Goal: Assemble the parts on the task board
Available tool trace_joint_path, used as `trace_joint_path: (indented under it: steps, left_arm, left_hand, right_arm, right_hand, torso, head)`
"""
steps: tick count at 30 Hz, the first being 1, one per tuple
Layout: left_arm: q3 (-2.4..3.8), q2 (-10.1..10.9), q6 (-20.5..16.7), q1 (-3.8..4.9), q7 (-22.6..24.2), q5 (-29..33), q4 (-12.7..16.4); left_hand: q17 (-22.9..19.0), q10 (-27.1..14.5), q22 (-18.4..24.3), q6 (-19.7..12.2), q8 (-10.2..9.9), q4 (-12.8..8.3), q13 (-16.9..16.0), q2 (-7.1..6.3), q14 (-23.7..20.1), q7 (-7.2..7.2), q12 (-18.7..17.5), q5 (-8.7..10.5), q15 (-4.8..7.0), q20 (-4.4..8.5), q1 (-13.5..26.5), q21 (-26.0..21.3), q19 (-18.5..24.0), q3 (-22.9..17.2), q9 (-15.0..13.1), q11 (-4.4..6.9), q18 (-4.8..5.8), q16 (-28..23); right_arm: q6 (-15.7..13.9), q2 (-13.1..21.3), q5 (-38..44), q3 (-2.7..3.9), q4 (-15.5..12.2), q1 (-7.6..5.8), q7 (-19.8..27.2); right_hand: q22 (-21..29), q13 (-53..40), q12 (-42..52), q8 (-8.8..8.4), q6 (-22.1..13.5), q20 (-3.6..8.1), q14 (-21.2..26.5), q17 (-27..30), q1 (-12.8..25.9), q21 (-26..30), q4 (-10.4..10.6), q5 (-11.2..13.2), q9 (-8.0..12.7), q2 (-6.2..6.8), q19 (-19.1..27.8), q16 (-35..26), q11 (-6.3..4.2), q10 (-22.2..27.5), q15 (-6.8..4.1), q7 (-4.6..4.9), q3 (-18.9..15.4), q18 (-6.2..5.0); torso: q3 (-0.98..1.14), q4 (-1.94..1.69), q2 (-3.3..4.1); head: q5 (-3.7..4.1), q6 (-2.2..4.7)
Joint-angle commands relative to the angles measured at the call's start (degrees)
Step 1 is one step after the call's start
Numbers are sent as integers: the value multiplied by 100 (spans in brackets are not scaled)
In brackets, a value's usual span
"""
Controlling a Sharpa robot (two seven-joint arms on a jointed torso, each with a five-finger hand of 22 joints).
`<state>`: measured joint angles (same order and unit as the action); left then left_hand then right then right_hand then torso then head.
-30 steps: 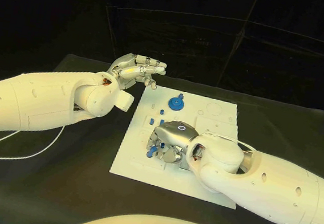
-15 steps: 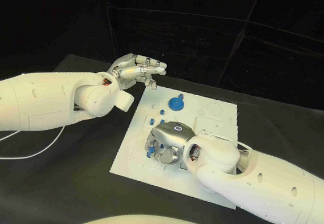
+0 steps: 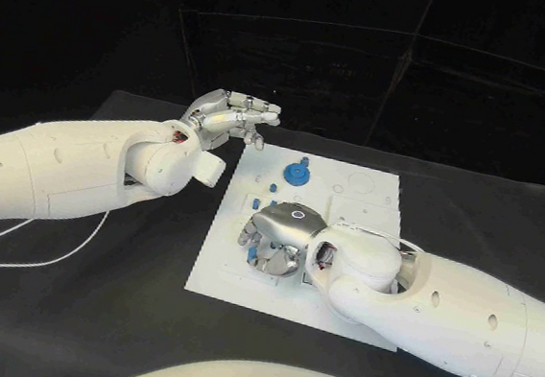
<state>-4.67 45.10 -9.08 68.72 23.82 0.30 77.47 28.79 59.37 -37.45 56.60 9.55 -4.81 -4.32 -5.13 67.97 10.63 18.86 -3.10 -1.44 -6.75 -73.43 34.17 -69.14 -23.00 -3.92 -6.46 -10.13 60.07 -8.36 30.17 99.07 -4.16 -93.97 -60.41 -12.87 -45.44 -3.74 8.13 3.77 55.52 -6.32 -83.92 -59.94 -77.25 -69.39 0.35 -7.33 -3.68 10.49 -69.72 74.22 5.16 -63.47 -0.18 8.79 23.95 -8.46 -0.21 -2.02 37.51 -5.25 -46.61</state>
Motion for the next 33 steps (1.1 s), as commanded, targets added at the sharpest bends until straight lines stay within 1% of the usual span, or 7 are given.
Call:
trace_joint_path:
  steps: [1,10,13,19,23,27,33]
  left_arm:
    - [3,-1,97,11,-11,7,6]
    - [3,8,106,11,-23,7,0]
    - [2,18,103,11,-26,7,8]
    - [1,39,91,11,-26,7,38]
    - [-1,65,71,10,-21,8,64]
    - [-2,91,47,10,-14,8,105]
    - [-4,111,24,9,-1,8,202]
  left_hand:
    - [-5,-23,5,-25,27,-1,9,52,-27,3,32,-13,-4,-31,-7,-18,15,19,4,3,-31,-21]
    - [-8,-29,7,-30,27,-1,10,50,-31,5,34,-13,-5,-32,-5,-21,17,23,4,1,-31,-23]
    - [-8,-29,7,-30,27,-1,10,50,-31,5,34,-13,-5,-32,-5,-21,17,23,4,1,-31,-23]
    - [-8,-29,7,-30,27,-1,10,50,-31,5,34,-13,-5,-32,-5,-21,17,23,4,1,-31,-23]
    - [-8,-29,7,-30,27,-1,10,50,-31,5,34,-13,-5,-32,-5,-21,17,23,4,1,-31,-23]
    - [-9,-29,7,-31,27,-1,10,50,-31,5,34,-13,-5,-32,-4,-21,17,23,4,1,-31,-23]
    - [-13,-35,10,-34,29,3,10,51,-36,8,37,-12,-7,-33,0,-25,19,29,4,-2,-31,-26]
  right_arm:
    - [-348,9,43,1,-19,-5,112]
    - [-820,263,2,4,-193,3,304]
    - [-1029,511,-219,10,-349,-9,636]
    - [-1464,1199,-1519,31,-638,-232,1220]
    - [-1419,1794,-2763,48,-801,-448,1176]
    - [-1415,2250,-3273,52,-892,-532,880]
    - [-1488,2834,-3246,45,-963,-572,-155]
  right_hand:
    - [181,-12,-18,-23,-282,-15,-78,76,102,107,12,16,3,46,116,-17,19,259,56,-30,-239,4]
    - [920,-122,653,30,-593,-73,169,602,-131,568,126,-193,-29,-142,528,-268,97,1095,131,-87,-1659,-117]
    - [983,-163,995,47,-590,-73,187,707,-169,616,374,-494,-32,-186,540,-296,72,1252,127,-60,-2306,-115]
    - [711,-264,1561,282,-97,-45,60,475,-336,461,516,-631,-110,-465,336,-140,52,714,88,102,-2517,-76]
    - [139,-385,1872,270,-36,8,-88,89,-10,114,805,-468,-80,-614,-33,82,-46,-2,20,57,-2706,10]
    - [-257,-642,2233,322,65,129,-167,-175,-57,-125,852,-577,-80,-642,-269,244,-206,-600,-113,-77,-2822,76]
    - [-654,-2300,3844,750,278,343,-227,-469,57,-351,1093,-650,-172,-648,-472,428,-419,-1156,-284,-312,-3199,144]
  torso:
    - [0,1,2]
    - [7,3,-1]
    - [3,13,-16]
    - [-11,11,-45]
    - [-21,29,-66]
    - [-42,64,-106]
    - [-73,88,-149]
  head:
    - [0,-4]
    - [2,1]
    - [1,9]
    - [131,65]
    - [347,118]
    - [525,151]
    - [837,218]
